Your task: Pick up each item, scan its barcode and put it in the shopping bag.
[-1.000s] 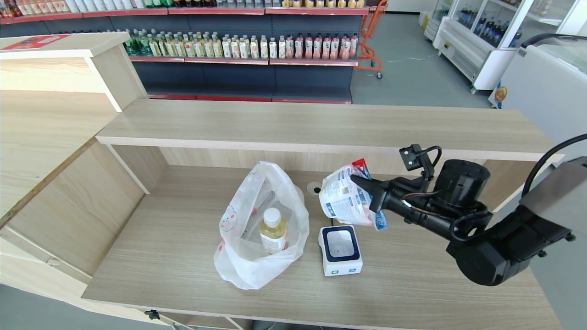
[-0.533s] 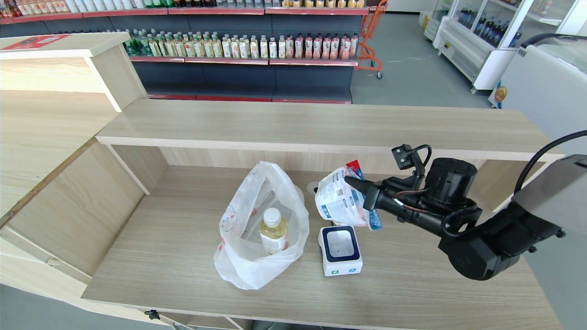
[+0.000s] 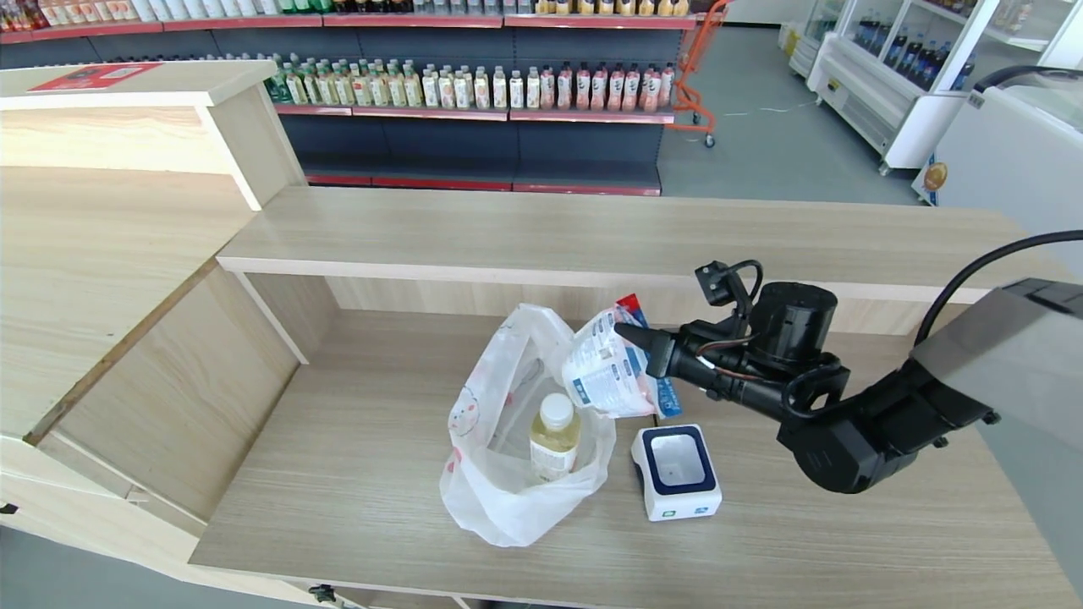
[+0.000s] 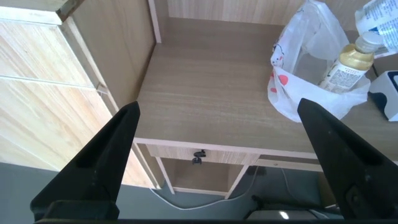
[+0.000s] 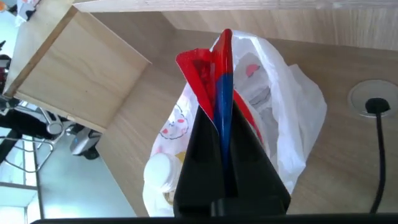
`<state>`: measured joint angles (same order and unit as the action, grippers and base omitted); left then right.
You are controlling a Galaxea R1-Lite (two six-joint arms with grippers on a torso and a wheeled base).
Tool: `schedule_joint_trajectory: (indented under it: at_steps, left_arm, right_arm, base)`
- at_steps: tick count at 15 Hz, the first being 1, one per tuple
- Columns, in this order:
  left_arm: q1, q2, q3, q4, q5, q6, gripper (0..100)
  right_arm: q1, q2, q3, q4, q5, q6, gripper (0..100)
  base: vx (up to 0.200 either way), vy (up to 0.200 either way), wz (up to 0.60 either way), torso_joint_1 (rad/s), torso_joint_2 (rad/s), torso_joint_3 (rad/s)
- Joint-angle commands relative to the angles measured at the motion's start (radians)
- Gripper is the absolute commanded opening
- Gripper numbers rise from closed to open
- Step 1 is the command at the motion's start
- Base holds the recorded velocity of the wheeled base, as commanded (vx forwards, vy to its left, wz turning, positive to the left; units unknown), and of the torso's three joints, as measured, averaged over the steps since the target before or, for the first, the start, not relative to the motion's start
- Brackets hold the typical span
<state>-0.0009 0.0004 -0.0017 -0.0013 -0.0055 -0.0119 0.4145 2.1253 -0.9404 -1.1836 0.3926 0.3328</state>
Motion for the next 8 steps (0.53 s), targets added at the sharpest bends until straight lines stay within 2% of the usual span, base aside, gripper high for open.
schedule_joint_trajectory:
  at_steps: [1,8]
  left_arm:
    - [0.001,0.000,0.000,0.000,-0.001,0.000,100]
    - [0.001,0.000,0.000,0.000,-0.001,0.000,100]
  right_arm:
    - [0.015,0.036,-0.018,-0.001,-0.001,0.000,0]
    - [0.020,0.185,-0.103,-0.001,-0.012,-0.028,0]
  base:
    - [0.000,0.000,0.00,0.000,0.00,0.000]
    - [0.000,0.000,0.00,0.000,0.00,0.000]
